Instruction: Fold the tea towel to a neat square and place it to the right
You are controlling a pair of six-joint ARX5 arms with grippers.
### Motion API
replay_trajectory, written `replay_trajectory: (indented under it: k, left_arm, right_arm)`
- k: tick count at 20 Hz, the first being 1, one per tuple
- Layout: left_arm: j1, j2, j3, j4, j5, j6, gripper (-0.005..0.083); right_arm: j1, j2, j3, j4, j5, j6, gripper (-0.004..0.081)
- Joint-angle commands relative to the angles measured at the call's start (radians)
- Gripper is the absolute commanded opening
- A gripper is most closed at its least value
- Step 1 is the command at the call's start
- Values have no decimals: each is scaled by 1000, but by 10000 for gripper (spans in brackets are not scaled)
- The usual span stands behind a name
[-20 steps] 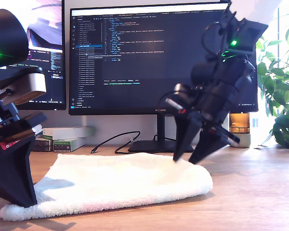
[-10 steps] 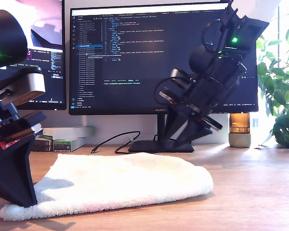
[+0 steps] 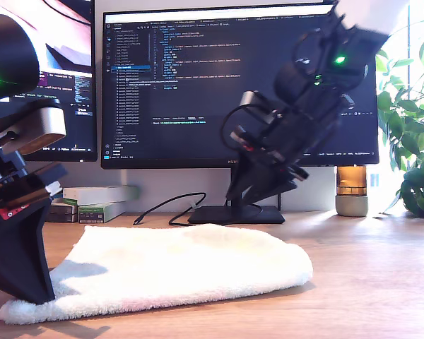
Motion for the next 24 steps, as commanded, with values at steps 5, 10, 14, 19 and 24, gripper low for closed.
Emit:
replay_trajectory:
  k: [5,10,14,19,24]
  left_arm:
    - [3,79,-106,-60,-24,8,-21]
    - [3,79,-106,-60,-23,8,-21]
    - [3,79,-106,-62,-24,8,-21]
    - [3,79,-106,-63,-24,8,-21]
    - [3,79,-106,-63,-24,8,-21]
  right_arm:
    - [5,86,94,-129,-8,-185,281]
    - [5,100,94,-177,-15,-417,280]
    - [10,100,94,-154,3,-546,280]
    - [11,129,94,-144,2,-608,280]
    - [11,147,94,-130,-1,-614,280]
